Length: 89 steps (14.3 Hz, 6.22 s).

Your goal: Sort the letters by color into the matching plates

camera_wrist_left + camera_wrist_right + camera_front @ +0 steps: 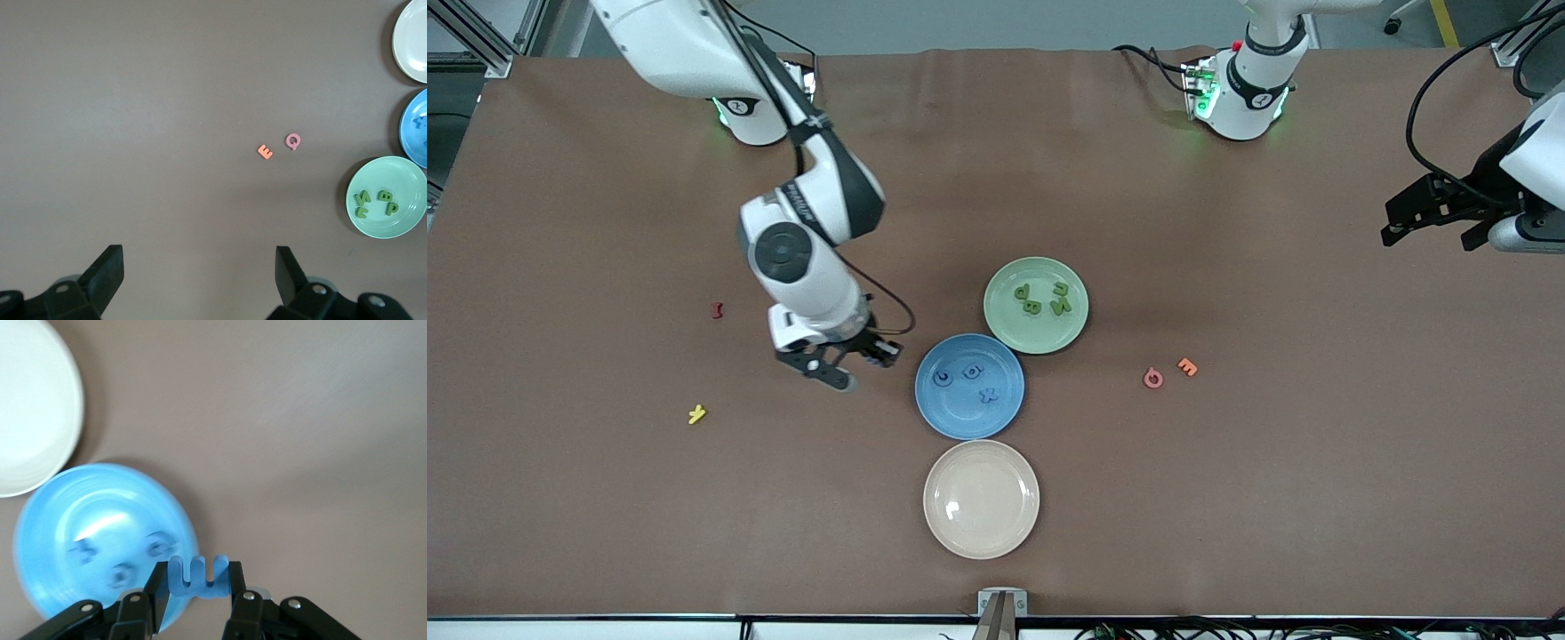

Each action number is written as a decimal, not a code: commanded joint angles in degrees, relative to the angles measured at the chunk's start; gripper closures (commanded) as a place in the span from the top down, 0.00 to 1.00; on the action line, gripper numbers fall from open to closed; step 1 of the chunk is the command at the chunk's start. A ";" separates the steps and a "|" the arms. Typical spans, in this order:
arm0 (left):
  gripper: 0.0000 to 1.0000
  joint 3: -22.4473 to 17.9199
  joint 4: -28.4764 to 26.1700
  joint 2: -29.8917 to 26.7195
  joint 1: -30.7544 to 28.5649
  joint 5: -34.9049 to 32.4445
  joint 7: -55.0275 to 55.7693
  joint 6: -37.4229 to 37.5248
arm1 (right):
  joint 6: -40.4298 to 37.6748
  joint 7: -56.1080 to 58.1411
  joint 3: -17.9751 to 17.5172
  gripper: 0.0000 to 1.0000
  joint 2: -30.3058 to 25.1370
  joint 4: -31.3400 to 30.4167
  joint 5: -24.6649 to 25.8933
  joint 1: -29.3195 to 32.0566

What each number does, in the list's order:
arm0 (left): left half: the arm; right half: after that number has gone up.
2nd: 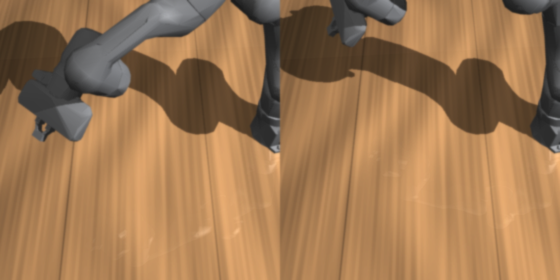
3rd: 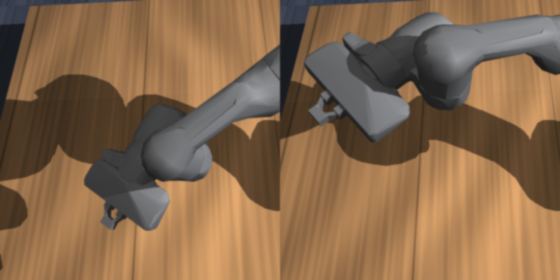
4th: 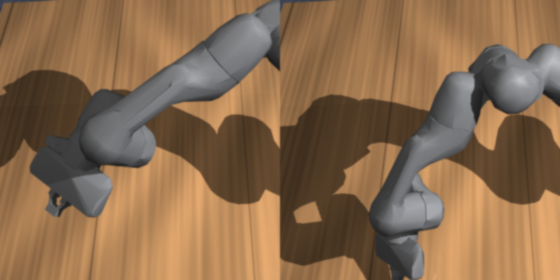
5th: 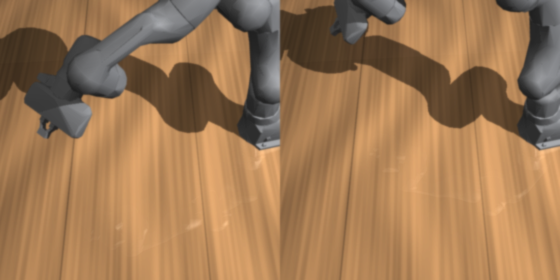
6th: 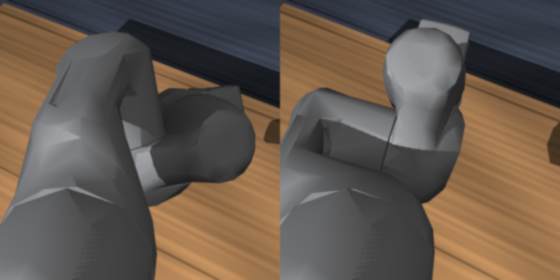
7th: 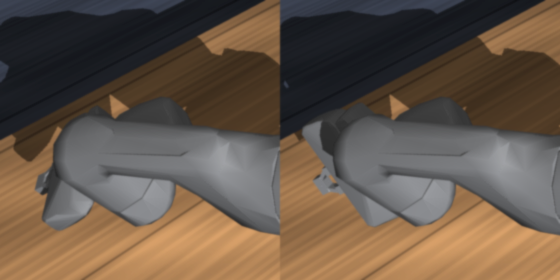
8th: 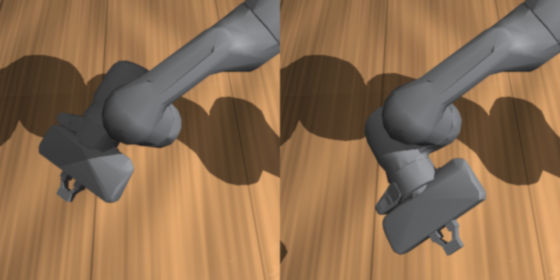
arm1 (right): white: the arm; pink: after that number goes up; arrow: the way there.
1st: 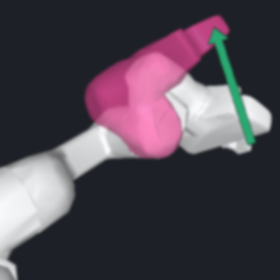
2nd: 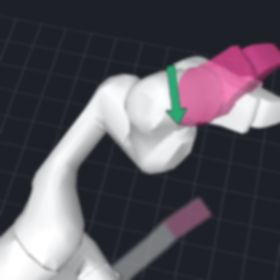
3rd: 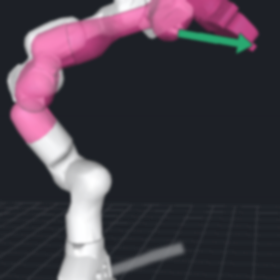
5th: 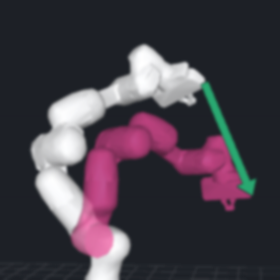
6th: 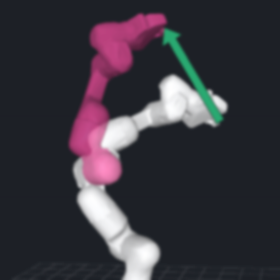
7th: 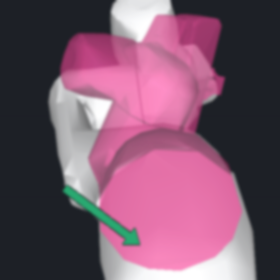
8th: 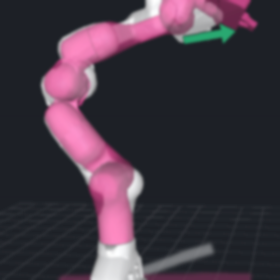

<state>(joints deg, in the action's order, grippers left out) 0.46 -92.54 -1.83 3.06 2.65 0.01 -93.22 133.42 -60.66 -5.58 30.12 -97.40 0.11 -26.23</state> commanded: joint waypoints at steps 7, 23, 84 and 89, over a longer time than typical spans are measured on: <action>1.00 -0.19 0.52 -0.37 -0.16 -1.06 0.17 1.28 | -0.35 -20.10 1.18 0.01 19.35 22.77 0.41 -9.88; 1.00 -0.37 0.52 -0.10 -1.12 -0.71 0.34 1.28 | -0.61 -19.59 1.27 1.00 22.44 25.42 6.02 -10.07; 1.00 -0.37 1.48 0.77 -1.92 -0.36 0.43 0.75 | -48.43 63.39 7.42 1.00 -36.00 1.51 1.91 26.94; 1.00 -0.37 1.48 0.77 -1.92 -0.54 0.43 0.75 | -48.26 63.30 7.33 1.00 -38.82 1.69 1.91 26.41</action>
<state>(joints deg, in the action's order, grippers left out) -0.11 -92.21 -1.49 1.37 2.65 0.03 -92.98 84.05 2.08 1.09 -6.48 -93.62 1.40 1.26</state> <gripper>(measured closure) 0.000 0.000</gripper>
